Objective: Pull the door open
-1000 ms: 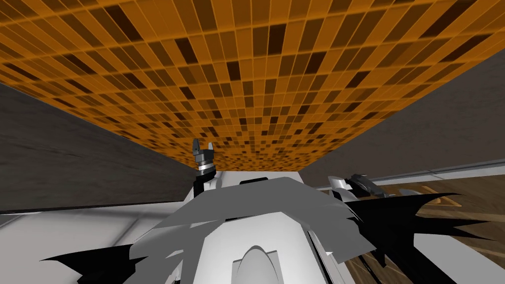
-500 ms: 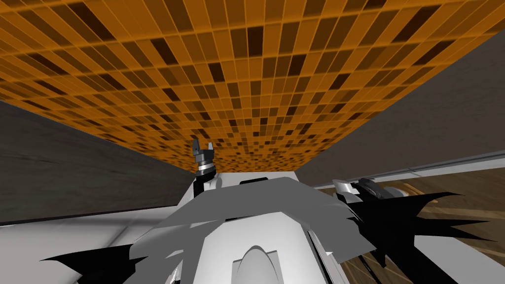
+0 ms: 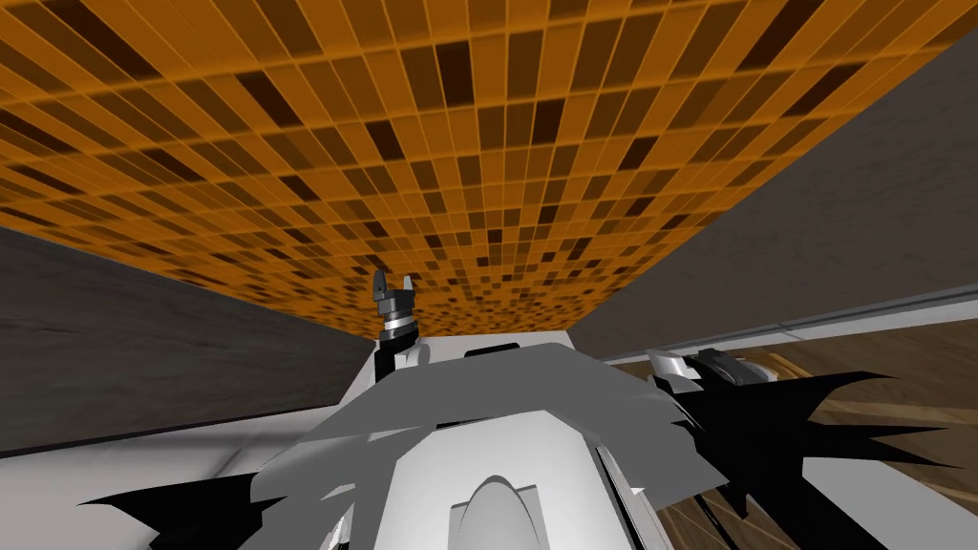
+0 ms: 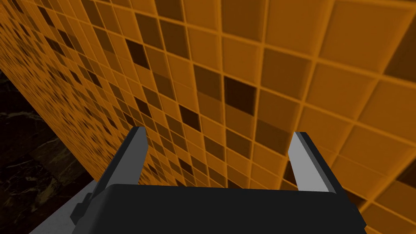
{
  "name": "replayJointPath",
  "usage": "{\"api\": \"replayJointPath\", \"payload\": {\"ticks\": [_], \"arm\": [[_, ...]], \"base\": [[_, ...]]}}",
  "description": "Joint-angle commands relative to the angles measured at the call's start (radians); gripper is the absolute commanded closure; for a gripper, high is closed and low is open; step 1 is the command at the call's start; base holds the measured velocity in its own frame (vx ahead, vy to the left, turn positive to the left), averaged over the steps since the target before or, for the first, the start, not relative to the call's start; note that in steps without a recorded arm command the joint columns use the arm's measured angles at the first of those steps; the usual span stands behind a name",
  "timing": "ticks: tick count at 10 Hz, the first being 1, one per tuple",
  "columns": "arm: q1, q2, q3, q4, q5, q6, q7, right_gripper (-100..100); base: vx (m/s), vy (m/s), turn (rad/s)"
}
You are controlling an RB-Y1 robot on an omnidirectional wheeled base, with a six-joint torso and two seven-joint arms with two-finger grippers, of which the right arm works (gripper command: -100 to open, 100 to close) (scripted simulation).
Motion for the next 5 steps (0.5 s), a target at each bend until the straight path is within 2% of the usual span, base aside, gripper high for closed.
{"api": "replayJointPath", "payload": {"ticks": [1, 4, 5], "arm": [[-0.002, 0.001, 0.001, -0.001, 0.0, 0.0, 0.0, 100], [-0.002, 0.001, 0.001, -0.001, 0.0, 0.0, 0.0, 100], [0.002, 0.004, 0.009, -0.005, 0.006, 0.006, -0.009, 100]], "base": [[-0.008, 0.03, 0.012], [-0.001, 0.009, 0.002], [-0.027, 0.11, 0.076]]}}
